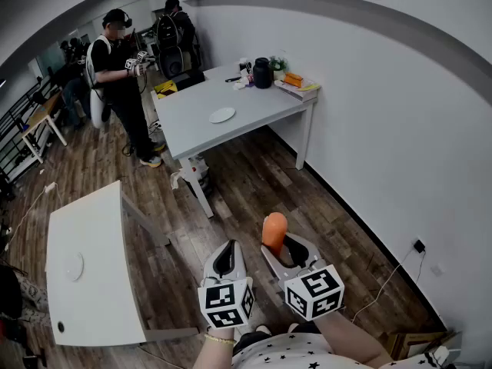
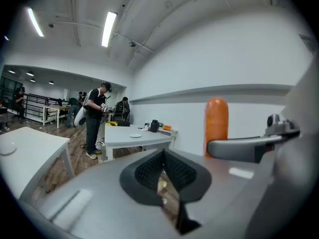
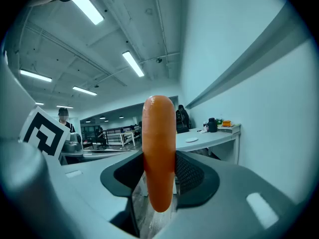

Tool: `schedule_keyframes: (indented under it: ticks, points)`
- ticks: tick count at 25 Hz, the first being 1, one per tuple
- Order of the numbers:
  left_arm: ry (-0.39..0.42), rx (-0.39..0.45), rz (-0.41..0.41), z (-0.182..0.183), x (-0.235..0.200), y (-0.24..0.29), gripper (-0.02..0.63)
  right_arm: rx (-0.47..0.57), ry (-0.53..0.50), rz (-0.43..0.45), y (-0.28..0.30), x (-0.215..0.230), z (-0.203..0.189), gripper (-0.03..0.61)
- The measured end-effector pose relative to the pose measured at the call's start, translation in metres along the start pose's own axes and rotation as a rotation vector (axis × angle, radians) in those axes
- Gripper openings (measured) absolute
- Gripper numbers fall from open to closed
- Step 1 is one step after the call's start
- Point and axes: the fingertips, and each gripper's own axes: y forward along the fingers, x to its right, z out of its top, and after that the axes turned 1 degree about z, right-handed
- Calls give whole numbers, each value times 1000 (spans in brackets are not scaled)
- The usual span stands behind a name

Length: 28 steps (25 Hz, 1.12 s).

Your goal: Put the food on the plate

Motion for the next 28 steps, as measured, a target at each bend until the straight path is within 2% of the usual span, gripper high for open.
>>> schedule_keyframes:
  ticks: [6, 13, 20, 28]
  points:
    - [-13, -4, -10, -5, -19, 3, 8, -8, 11, -14, 11, -8, -10, 195]
    - [-18, -15, 0, -8, -32, 35, 8, -37, 27, -26, 37, 12, -17, 195]
    - [-26, 3, 35, 1, -44, 117, 8, -33, 2, 11, 103, 69, -3, 195]
    - [-48, 31, 105, 44, -56, 232, 8, -50, -42, 100, 197, 144, 37, 195]
